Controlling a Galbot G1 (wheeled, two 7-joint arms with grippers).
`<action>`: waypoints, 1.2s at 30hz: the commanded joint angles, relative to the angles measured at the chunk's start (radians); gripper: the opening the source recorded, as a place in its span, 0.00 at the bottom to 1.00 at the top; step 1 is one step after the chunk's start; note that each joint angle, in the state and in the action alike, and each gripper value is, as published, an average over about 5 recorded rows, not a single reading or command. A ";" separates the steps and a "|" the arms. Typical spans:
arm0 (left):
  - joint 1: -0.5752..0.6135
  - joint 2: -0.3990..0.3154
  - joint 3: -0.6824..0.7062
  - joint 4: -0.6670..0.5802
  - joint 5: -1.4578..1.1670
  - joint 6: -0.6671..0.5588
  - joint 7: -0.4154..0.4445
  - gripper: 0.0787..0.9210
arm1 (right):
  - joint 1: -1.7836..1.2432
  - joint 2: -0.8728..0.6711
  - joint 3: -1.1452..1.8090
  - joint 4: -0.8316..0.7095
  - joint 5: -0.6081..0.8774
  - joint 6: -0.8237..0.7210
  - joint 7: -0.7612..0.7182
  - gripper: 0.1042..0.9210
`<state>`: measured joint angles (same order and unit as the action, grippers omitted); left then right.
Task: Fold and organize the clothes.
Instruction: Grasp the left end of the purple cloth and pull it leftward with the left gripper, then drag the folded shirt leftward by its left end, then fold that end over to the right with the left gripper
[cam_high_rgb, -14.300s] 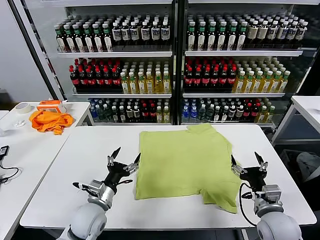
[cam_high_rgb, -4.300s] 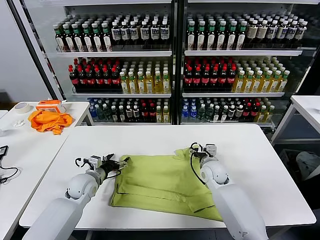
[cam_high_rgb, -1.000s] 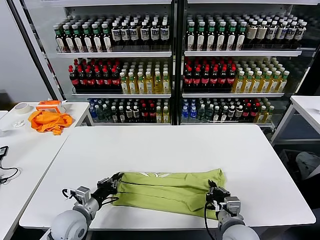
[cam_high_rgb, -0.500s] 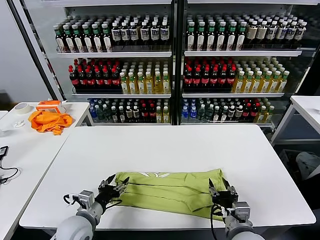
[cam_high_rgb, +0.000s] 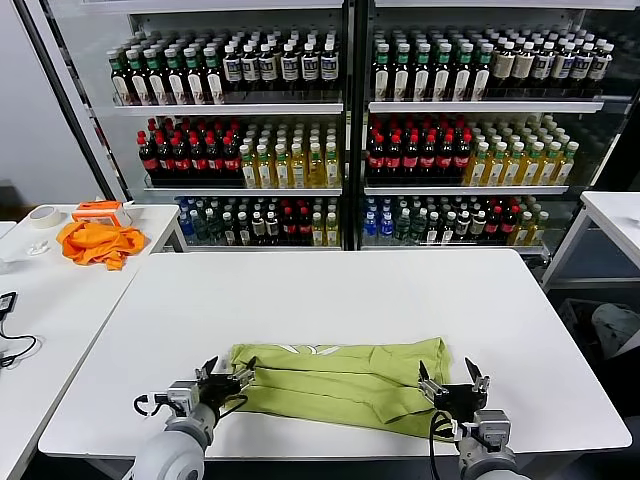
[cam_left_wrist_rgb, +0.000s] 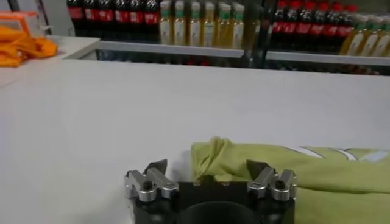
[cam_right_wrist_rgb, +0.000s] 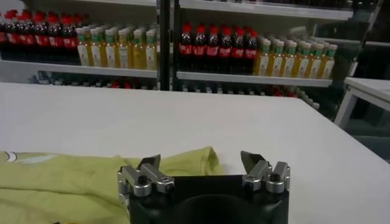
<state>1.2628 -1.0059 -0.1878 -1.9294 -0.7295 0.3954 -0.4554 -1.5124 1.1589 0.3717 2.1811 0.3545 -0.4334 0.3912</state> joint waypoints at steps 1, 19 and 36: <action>-0.010 -0.027 0.016 0.015 -0.027 0.016 -0.068 0.74 | -0.008 0.006 0.006 -0.007 -0.007 0.013 -0.002 0.88; -0.008 -0.074 0.035 0.018 0.017 -0.026 0.003 0.13 | 0.000 0.011 -0.004 -0.026 -0.008 0.019 -0.006 0.88; 0.031 0.141 -0.302 -0.120 0.190 0.175 0.069 0.02 | 0.036 0.001 0.015 -0.030 -0.011 0.012 -0.001 0.88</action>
<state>1.2650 -0.9990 -0.2612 -1.9833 -0.6015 0.4387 -0.4162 -1.4843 1.1596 0.3838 2.1518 0.3431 -0.4210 0.3898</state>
